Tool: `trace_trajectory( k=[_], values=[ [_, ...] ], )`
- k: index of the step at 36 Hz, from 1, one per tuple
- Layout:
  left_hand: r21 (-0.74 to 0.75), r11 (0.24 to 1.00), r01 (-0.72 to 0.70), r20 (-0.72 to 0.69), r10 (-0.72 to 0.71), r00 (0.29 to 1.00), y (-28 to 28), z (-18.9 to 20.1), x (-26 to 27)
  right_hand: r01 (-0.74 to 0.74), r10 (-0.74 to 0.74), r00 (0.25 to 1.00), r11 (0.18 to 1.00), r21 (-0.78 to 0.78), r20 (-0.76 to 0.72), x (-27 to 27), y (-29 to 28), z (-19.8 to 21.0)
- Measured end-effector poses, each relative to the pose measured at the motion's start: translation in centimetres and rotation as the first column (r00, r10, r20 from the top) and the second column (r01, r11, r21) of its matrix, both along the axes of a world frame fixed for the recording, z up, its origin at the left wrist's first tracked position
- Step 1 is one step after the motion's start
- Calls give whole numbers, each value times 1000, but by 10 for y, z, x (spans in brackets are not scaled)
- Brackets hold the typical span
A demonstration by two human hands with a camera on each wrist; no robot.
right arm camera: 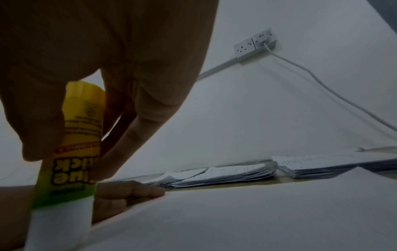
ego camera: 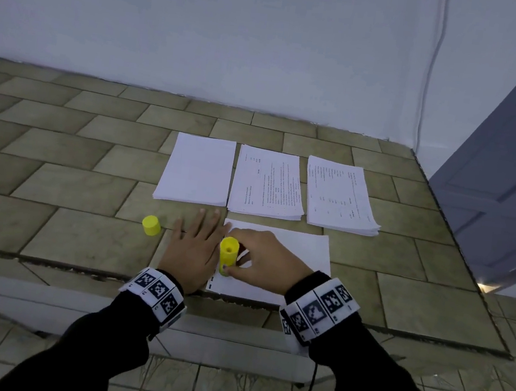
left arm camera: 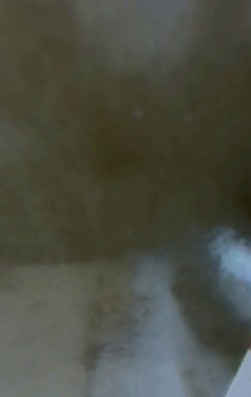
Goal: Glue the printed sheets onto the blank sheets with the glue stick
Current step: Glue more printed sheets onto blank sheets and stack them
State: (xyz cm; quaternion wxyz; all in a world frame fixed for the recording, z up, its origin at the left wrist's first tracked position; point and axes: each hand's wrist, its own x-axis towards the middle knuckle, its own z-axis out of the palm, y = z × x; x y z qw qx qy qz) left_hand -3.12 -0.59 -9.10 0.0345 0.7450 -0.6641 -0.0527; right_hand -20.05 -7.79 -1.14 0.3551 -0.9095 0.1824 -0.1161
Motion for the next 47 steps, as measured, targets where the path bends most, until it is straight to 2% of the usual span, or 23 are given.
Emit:
trace_trajectory(
  k=[10,15,20,28,33,40,47],
  values=[
    [-48,998,-27,9,27,1000,-1,0,-2,202,-203,974,979,-14,-98,28,-52,9],
    [-28,999,-32,3,32,999,0,1,-1,252,-258,957,966,-59,-135,35,-63,10],
    [43,997,-70,-15,70,997,-1,4,-3,304,-297,950,950,67,-95,15,-57,5],
    [67,994,-81,13,80,997,-3,6,-4,255,-256,967,955,150,-8,-48,-36,3],
    [50,995,-82,-8,83,997,-3,5,-3,183,-185,983,966,183,-5,-68,-24,1],
    [29,997,-71,-12,72,997,-2,2,-4,162,-164,986,970,180,-6,-67,-22,0],
    [15,997,-73,-22,74,997,-2,1,-3,260,-256,965,960,105,-49,-52,-53,0]
  ],
)
